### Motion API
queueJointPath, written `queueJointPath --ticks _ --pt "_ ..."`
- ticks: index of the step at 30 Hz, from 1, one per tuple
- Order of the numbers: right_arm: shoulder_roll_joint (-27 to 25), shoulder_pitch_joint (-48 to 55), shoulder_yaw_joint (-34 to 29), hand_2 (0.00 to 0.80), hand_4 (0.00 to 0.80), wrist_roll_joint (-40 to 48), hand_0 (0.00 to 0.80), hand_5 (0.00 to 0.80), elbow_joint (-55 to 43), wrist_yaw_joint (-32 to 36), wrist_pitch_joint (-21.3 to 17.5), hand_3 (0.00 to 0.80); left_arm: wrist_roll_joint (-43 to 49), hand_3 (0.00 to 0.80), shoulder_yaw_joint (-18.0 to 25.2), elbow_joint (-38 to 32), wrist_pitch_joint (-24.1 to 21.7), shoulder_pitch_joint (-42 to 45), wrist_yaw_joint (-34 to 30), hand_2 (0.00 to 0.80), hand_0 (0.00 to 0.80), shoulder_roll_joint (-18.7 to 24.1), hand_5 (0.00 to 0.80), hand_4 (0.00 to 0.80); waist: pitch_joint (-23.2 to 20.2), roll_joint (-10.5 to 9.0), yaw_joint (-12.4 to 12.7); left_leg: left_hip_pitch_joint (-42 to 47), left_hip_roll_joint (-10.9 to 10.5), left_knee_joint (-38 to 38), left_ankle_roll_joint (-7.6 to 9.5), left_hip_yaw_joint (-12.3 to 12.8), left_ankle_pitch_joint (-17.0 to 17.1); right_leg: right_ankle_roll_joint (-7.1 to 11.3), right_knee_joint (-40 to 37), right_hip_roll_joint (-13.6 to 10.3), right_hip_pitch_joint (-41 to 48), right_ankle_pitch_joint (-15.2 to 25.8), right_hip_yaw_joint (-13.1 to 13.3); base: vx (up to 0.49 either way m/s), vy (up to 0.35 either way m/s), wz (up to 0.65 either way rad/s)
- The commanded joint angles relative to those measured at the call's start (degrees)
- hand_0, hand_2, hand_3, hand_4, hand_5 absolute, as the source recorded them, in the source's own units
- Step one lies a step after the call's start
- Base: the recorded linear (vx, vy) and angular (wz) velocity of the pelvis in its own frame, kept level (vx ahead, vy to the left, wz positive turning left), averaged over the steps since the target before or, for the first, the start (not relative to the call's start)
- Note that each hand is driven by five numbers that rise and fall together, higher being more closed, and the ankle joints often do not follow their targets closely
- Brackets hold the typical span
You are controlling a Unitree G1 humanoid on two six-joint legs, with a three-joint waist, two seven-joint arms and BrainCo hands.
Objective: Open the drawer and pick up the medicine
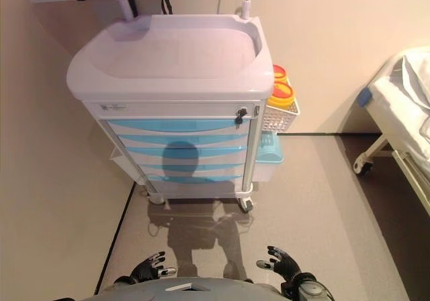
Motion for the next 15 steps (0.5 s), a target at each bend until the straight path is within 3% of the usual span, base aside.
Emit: queueJointPath --ticks 1,15 --pt "1.0 -4.4 1.5 0.0 0.0 -0.4 0.0 0.0 1.3 -0.1 -1.8 0.0 1.8 0.0 -1.5 3.0 -1.5 -4.5 -1.0 0.0 0.0 -1.5 0.0 0.0 1.2 -1.24 0.8 1.0 -2.1 0.3 1.32 2.1 -6.2 3.86 0.7 -0.7 -0.6 1.0 -1.0 0.0 0.0 0.0" --pt "0.9 -3.6 1.0 0.0 0.0 -0.1 0.0 0.0 1.6 -0.4 -2.1 0.0 -1.6 0.0 0.3 3.4 -0.5 -4.4 0.7 0.0 0.0 -1.3 0.0 0.0 1.9 -1.04 0.4 0.7 -2.0 0.3 1.49 2.1 -5.8 3.85 2.4 -1.0 -1.3 0.4 -0.6 0.038 0.007 0.0"
